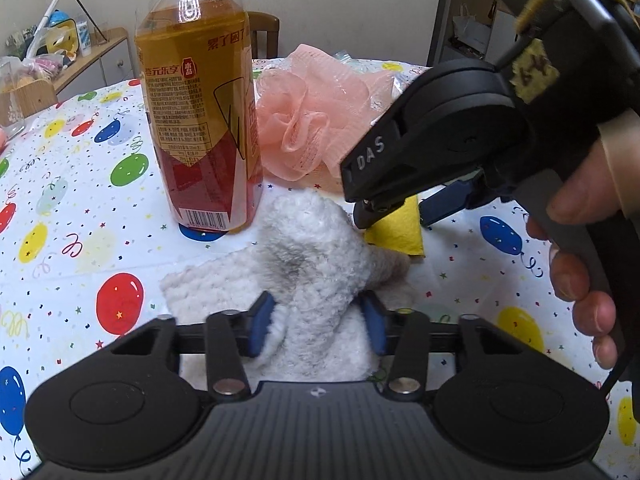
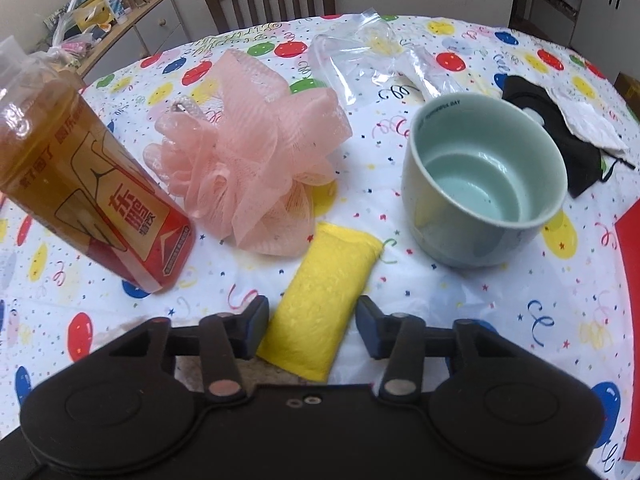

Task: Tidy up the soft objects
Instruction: 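Grasp the white fuzzy towel with the left tool while the right tool grasps the yellow sponge, then carry the white towel to the box with the left tool while the right tool carries the yellow sponge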

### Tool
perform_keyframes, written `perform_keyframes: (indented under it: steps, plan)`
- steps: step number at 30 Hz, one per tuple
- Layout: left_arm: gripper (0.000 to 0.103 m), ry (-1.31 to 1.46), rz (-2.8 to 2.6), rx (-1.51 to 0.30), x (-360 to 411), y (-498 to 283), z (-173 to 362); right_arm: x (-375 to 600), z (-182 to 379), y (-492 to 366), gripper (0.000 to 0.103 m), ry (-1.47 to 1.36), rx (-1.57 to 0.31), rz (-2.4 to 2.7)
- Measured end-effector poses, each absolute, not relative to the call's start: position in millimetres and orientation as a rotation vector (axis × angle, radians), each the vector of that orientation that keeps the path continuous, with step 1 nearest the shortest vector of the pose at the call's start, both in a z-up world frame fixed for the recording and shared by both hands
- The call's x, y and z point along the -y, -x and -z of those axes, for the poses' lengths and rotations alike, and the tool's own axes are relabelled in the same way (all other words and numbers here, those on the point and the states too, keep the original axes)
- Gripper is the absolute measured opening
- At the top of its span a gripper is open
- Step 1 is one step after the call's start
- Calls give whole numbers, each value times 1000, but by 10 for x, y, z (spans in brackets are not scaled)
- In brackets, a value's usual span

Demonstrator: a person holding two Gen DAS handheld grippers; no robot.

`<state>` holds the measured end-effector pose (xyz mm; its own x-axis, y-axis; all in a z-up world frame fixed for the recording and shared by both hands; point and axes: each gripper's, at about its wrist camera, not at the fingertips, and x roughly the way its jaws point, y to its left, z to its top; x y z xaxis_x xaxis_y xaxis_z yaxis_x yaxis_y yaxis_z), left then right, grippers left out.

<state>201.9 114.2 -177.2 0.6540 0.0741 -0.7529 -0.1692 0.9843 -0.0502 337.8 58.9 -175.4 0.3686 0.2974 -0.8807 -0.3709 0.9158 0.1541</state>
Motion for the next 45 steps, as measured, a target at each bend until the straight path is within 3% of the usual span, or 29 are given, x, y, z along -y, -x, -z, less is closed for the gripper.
perform_keyframes:
  steps: [6,15,16,17,19,31,36,39,41,45]
  plan:
    - [24,149,-129,-852,-1133,-1968,1736,-407,1726,-3339,42,24,-1128,-448]
    - [21,184,-109,-850,-1082,-1873,1614,-39,1533,-3147,40,-9,-1112,-494]
    - [21,188,-103,-851,-1070,-1863,1592,6,1505,-3114,37,-6,-1107,-502]
    - [21,189,-99,-849,-1054,-1850,1567,58,1482,-3085,21,-7,-1104,-506]
    - [21,183,-85,-844,-1006,-1824,1507,174,1449,-3059,4,-42,-1116,-518]
    - [21,213,-118,-828,-1010,-1653,1374,400,1459,-2957,5,15,-1104,-569]
    - [21,219,-135,-825,-1057,-1571,1367,294,1581,-2940,12,80,-1106,-589]
    - [21,229,-143,-824,-1100,-1517,1372,207,1597,-2907,33,130,-1086,-599]
    - [21,239,-149,-823,-1137,-1485,1380,153,1591,-2882,61,162,-1056,-603]
    - [21,253,-161,-822,-1205,-1448,1389,18,1644,-2904,62,230,-1043,-589]
